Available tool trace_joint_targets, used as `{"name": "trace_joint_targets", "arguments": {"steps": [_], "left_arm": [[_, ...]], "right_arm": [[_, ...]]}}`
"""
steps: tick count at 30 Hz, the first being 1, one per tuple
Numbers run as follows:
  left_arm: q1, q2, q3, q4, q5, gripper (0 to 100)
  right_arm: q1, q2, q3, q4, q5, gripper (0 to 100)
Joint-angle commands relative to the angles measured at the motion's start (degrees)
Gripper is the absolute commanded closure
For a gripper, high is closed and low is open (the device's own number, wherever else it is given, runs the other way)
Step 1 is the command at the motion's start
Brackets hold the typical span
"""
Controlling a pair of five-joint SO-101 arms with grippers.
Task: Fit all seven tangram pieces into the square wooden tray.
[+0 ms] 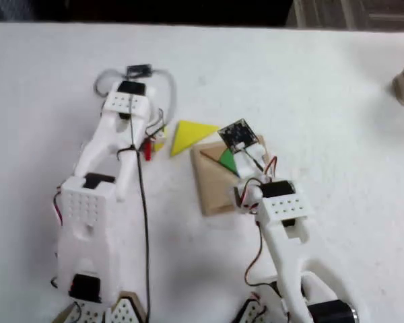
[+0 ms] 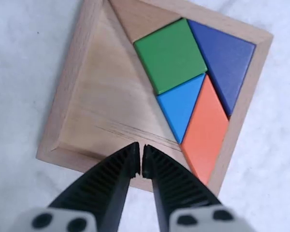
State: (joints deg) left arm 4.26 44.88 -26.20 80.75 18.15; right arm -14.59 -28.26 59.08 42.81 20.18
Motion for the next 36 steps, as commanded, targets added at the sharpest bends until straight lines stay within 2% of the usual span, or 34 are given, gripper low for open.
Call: {"name": "trace_joint_targets", "arguments": {"steps": [1,7,11,12,22,26,28,31,36], "left_arm": [[0.75,0.04,-0.26,0.09,-0.09,85],[0.75,0.22,-0.26,0.09,-0.26,86],[0.75,0.22,-0.26,-0.26,-0.35,99],[0.66,0.22,-0.26,-0.09,-0.35,97],[-3.03,-0.75,-0.35,0.26,-0.44,98],[-2.86,-6.02,0.35,3.87,-0.62,98],[-3.03,-8.57,0.88,5.19,-3.34,98],[-2.68,-13.05,6.15,4.31,-8.26,98],[0.92,-24.31,20.75,-0.79,-8.88,98]], "right_arm": [[0.31,-2.42,-0.44,-0.48,0.53,97.8],[0.31,-2.42,-0.44,-0.48,0.53,97.8],[0.31,-2.42,-0.44,-0.48,0.53,97.8],[0.31,-2.42,-0.44,-0.48,0.53,97.8],[1.01,-2.51,-0.53,-0.4,0.53,97.8],[1.01,-2.59,-0.79,0.75,0.53,97.8],[1.01,-3.47,-0.7,0.75,0.53,97.8],[1.01,-5.23,-0.26,0.84,0.53,97.8],[4.44,-8.13,0.26,1.1,0.0,97.8]]}}
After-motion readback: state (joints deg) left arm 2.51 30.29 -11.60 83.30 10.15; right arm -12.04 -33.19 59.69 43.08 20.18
